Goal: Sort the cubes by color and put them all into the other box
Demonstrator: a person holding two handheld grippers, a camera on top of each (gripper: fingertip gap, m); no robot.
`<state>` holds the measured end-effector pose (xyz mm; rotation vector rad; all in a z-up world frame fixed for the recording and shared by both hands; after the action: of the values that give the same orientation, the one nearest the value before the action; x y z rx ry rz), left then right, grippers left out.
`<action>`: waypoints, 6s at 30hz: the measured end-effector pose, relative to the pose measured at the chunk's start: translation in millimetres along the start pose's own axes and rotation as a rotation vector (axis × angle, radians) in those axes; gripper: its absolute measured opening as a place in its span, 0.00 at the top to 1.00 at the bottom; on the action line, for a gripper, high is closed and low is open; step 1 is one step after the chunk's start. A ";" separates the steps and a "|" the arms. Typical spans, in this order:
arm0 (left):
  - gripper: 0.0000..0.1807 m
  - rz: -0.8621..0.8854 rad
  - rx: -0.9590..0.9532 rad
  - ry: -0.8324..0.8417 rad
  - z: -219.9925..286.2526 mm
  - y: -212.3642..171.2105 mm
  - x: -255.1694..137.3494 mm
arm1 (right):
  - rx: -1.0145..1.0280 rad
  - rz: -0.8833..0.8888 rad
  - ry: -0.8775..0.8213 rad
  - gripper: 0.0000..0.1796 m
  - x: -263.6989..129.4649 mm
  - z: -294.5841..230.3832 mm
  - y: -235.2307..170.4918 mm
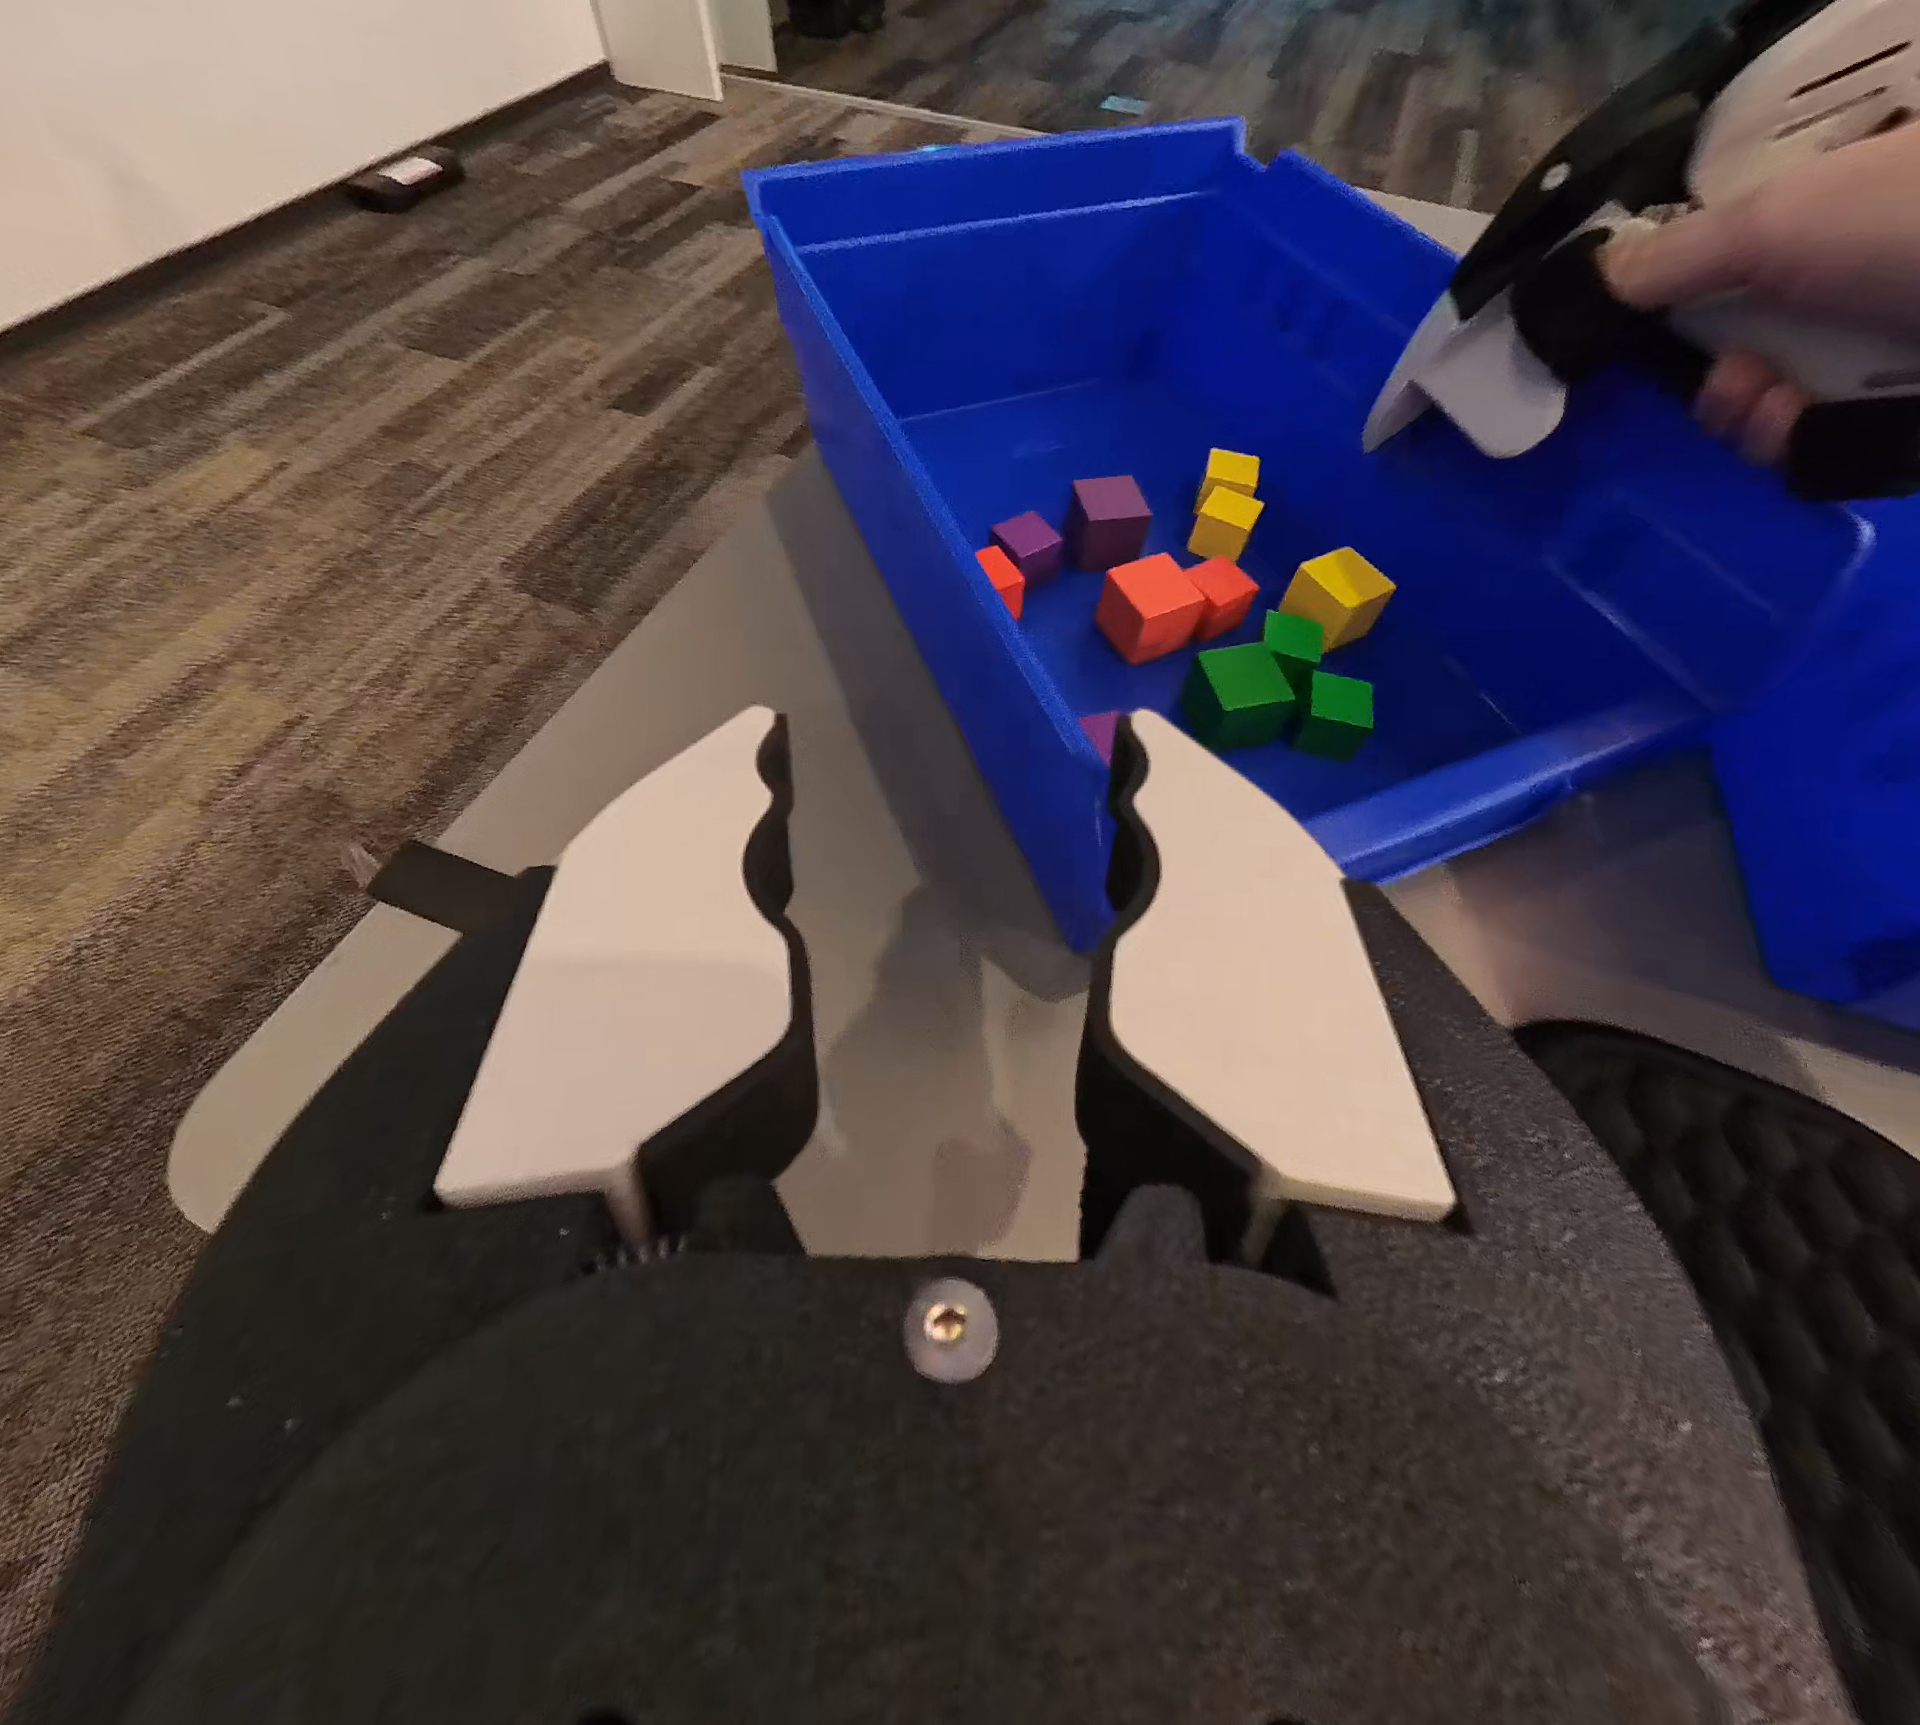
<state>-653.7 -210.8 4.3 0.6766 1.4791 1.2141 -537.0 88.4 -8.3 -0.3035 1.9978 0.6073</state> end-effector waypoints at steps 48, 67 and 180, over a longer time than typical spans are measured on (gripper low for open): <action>0.79 -0.187 0.446 -0.387 -129.9 57.3 149.0 | 0.026 0.476 -0.294 0.58 -213.6 176.2 -235.5; 0.80 0.283 0.483 -0.382 -17.4 56.7 -21.5 | 0.125 -0.009 -0.329 0.97 -168.3 226.8 -191.5; 0.85 0.559 0.998 -0.996 330.3 116.5 -20.2 | -0.367 0.924 0.534 0.63 -309.9 168.7 -247.6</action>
<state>-358.9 -82.1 144.1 2.0955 0.9314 0.2390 -148.9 -42.7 125.9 0.3167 2.4932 1.6157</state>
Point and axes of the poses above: each gripper's, where its closed fingertips meet, x out along the fingers, y out of its top, z = x × y across the jaws, the point moved 10 cm from there along -x, back along the fingers, and after that the axes turned 3 degrees about -x, right-handed, at the moved point
